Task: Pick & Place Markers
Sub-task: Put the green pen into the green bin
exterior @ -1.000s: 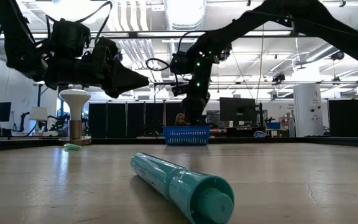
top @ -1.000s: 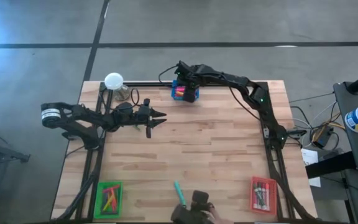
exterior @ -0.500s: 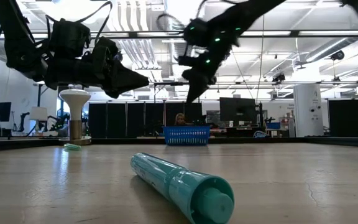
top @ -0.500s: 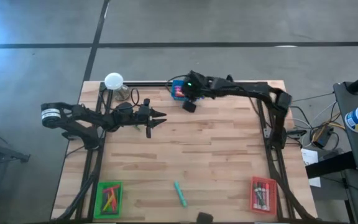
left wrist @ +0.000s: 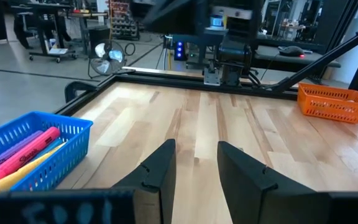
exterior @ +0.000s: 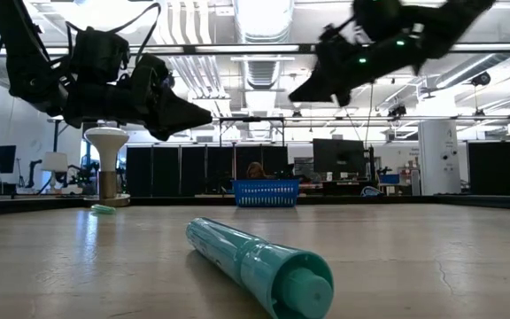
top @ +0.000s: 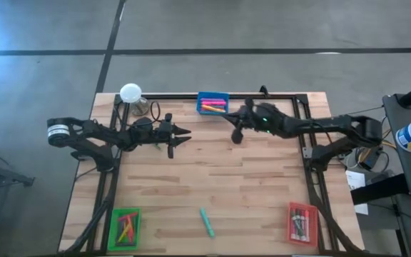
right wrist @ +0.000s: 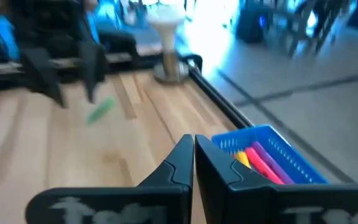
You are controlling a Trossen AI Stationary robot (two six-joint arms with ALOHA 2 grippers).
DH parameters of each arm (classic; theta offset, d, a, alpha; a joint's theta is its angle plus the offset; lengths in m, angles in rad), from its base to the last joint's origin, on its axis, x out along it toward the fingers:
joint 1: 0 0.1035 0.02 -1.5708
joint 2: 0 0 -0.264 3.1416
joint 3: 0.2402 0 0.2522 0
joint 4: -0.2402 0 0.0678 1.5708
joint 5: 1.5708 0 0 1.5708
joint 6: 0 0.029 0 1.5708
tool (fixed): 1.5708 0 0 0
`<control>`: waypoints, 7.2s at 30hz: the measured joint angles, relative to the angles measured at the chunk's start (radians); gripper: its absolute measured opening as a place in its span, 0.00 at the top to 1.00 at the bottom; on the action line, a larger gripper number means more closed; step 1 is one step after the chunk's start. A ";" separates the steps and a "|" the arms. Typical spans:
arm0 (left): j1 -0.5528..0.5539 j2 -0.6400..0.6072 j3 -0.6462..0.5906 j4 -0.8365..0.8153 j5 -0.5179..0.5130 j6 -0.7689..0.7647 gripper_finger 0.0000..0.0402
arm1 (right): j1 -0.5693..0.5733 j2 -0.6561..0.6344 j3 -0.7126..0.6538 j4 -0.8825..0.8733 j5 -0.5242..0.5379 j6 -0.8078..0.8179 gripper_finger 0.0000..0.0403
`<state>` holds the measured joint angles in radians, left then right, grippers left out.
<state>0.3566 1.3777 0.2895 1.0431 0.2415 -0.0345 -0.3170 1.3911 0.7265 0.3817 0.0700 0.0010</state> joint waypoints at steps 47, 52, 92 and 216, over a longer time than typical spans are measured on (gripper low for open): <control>0.000 0.000 0.028 -0.029 -0.011 -0.351 0.72 | 0.012 -0.203 -0.405 0.382 0.005 -0.001 0.97; 0.000 0.000 0.082 -0.119 -0.019 -0.448 0.73 | 0.012 -0.203 -0.405 0.382 0.005 -0.001 0.97; -0.139 -0.006 0.535 -1.742 -0.504 -0.947 0.67 | 0.012 -0.203 -0.405 0.378 0.005 -0.036 0.97; -0.123 0.080 0.424 -1.736 -0.283 -0.118 0.79 | 0.012 -0.203 -0.407 0.377 0.000 -0.034 0.97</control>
<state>0.2337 1.4574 0.7136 -0.6926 -0.0418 -0.1522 -0.3050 1.1885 0.3195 0.7589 0.0704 -0.0334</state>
